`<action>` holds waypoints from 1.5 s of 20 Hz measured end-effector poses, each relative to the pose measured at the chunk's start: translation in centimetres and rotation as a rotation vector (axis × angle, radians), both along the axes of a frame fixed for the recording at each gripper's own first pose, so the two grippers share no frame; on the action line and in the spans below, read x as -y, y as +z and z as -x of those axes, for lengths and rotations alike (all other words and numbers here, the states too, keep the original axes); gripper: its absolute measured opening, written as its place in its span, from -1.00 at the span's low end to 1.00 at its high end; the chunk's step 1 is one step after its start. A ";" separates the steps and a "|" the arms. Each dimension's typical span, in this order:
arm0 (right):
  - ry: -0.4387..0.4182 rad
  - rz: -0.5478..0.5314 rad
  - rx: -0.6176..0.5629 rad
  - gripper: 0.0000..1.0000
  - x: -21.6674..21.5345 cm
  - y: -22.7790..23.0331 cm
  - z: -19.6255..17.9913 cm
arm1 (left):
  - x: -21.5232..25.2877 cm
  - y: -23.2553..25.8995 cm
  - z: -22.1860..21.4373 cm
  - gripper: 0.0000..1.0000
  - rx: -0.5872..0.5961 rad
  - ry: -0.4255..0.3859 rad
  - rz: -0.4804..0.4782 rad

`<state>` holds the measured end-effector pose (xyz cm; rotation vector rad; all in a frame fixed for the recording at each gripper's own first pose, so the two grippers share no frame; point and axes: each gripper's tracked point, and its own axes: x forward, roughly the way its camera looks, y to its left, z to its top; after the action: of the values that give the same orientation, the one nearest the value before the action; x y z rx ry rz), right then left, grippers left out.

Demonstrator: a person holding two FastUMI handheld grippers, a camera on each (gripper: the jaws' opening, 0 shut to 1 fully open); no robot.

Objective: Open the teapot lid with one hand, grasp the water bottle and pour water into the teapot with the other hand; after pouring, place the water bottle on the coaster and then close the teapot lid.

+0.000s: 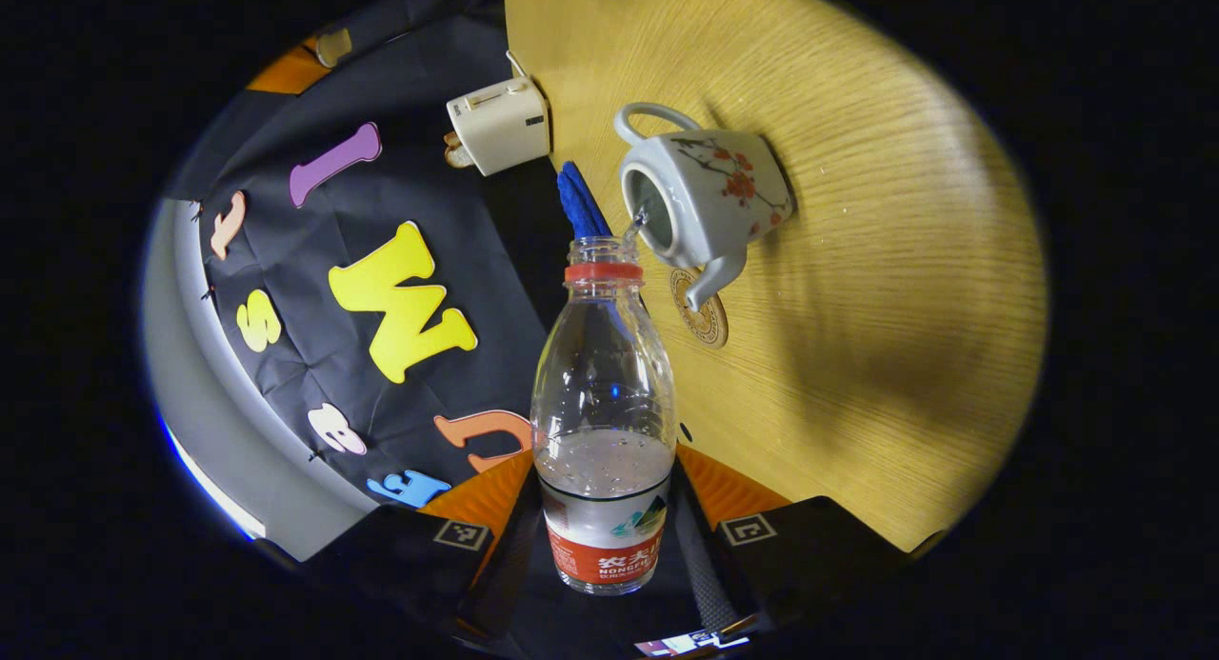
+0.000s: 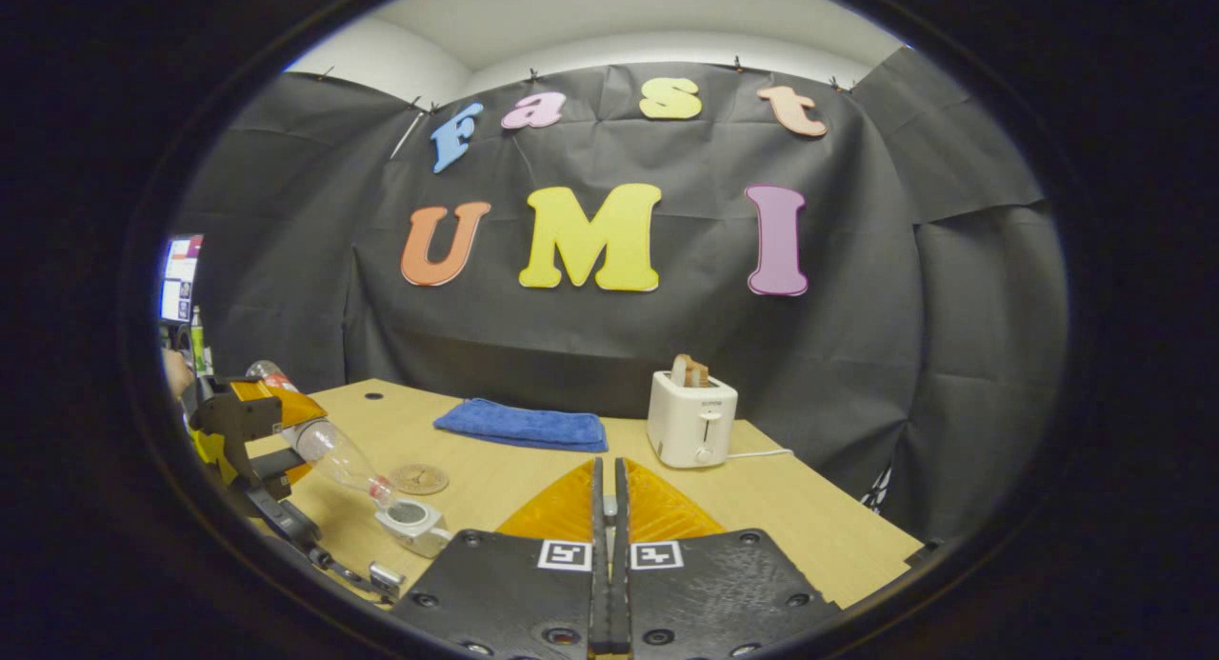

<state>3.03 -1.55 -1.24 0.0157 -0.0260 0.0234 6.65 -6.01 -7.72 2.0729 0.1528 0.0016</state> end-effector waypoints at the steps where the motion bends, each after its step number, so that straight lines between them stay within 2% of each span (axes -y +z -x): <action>1: 0.000 0.000 -0.001 -1.00 0.1 0.0 0.0 | 0.1 0.1 0.1 0.55 0.001 -0.002 -0.016; 2: 0.000 -0.001 -0.002 -1.00 0.1 0.0 -0.1 | 0.1 0.2 0.0 0.46 -0.001 -0.003 -0.030; 4: -0.005 0.001 -0.001 -1.00 0.3 0.1 -0.2 | 0.1 0.6 0.0 0.55 0.004 -0.003 -0.061; 6: -0.012 0.003 0.001 -1.00 0.5 0.1 -0.1 | 0.2 0.6 0.0 0.46 0.006 -0.006 -0.081; 13: -0.015 0.005 -0.004 -1.00 0.7 -0.1 -0.2 | 0.8 0.9 0.0 0.46 -0.006 0.000 -0.146; 14: -0.014 0.008 -0.004 -1.00 0.5 -0.1 -0.1 | 0.9 0.9 0.0 0.55 -0.002 -0.003 -0.159; 15: -0.013 0.010 -0.003 -1.00 0.5 0.0 -0.1 | 1.1 0.9 0.1 0.46 0.001 -0.005 -0.170; 20: -0.009 0.014 0.003 -1.00 0.3 0.2 0.1 | 2.1 1.7 0.2 0.46 0.023 -0.020 -0.217; 21: -0.009 0.014 0.003 -1.00 0.4 0.1 0.1 | 2.4 2.2 -0.1 0.55 0.028 -0.018 -0.225; 22: -0.009 0.016 0.003 -1.00 0.4 0.2 0.1 | 2.4 2.6 -0.3 0.46 0.029 -0.020 -0.233; 24: -0.010 0.015 0.004 -1.00 0.4 0.2 0.1 | 2.8 2.7 -0.6 0.55 0.024 -0.022 -0.242; 25: -0.011 0.015 0.004 -1.00 0.4 0.2 0.0 | 2.9 2.9 -0.7 0.46 0.027 -0.022 -0.245; 30: -0.016 0.009 0.003 -1.00 0.7 0.2 0.0 | 2.9 2.5 -0.3 0.46 0.022 -0.021 -0.238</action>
<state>3.05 -2.25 -1.06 0.0062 -0.0286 0.0073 6.98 -8.91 -5.17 2.3107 0.1222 0.0317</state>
